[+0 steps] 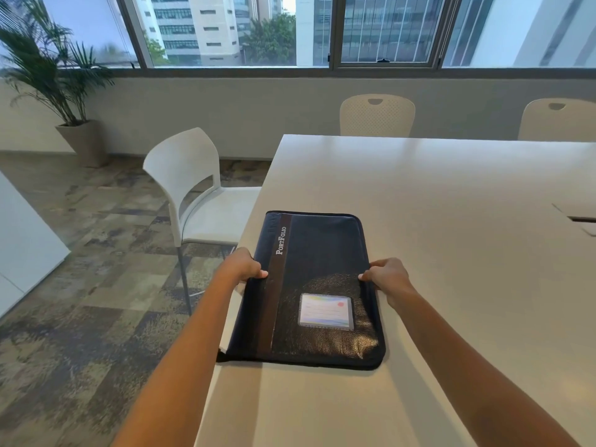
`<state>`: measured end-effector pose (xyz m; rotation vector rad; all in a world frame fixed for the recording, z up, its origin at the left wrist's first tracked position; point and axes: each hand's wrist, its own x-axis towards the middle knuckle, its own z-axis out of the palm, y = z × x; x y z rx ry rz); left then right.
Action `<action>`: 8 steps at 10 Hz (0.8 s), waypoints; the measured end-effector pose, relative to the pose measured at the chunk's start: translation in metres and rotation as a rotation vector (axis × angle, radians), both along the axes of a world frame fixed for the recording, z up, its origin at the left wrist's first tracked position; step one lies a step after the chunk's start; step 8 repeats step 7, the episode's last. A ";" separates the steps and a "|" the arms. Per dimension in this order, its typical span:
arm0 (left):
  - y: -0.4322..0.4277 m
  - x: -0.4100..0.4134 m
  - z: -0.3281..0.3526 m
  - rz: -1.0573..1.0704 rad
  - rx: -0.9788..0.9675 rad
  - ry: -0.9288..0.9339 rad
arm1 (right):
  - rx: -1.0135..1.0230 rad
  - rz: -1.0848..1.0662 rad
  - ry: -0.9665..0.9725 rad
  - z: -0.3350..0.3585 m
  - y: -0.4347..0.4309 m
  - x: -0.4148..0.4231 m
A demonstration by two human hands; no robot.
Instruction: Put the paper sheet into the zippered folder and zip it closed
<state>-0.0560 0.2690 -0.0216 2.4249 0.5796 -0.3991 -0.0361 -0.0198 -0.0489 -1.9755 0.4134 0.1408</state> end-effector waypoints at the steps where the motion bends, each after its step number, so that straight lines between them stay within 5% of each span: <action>1: 0.000 0.001 0.001 -0.007 0.009 0.007 | -0.033 0.016 -0.004 -0.003 -0.001 0.001; 3: -0.003 0.004 0.002 -0.012 0.073 0.041 | -0.089 0.062 -0.017 -0.005 -0.002 -0.001; 4: -0.021 0.002 0.007 -0.019 0.351 -0.031 | -0.154 0.093 -0.088 -0.003 -0.004 -0.008; 6: -0.084 0.010 0.018 -0.024 0.475 -0.508 | -0.382 0.123 -0.321 0.014 -0.022 -0.007; 8: -0.111 0.018 0.025 -0.095 0.503 -0.566 | -0.455 0.084 -0.436 0.030 -0.029 -0.004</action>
